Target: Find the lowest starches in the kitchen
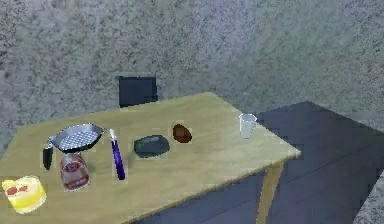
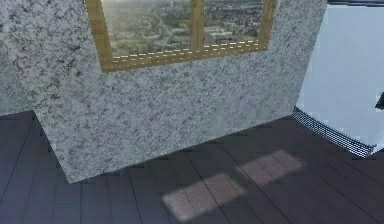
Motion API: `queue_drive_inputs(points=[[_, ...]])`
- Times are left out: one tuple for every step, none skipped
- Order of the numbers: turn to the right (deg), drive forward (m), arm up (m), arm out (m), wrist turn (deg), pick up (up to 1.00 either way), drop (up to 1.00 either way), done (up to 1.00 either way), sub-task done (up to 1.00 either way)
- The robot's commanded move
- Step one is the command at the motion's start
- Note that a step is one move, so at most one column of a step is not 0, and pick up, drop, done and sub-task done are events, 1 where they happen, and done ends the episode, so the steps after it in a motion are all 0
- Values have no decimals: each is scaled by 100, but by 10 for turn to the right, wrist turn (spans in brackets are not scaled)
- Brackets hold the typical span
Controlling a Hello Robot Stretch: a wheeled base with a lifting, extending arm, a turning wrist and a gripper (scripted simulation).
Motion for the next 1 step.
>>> queue_drive_inputs(points=[[0,0,0,0,0,0,0,100,0]])
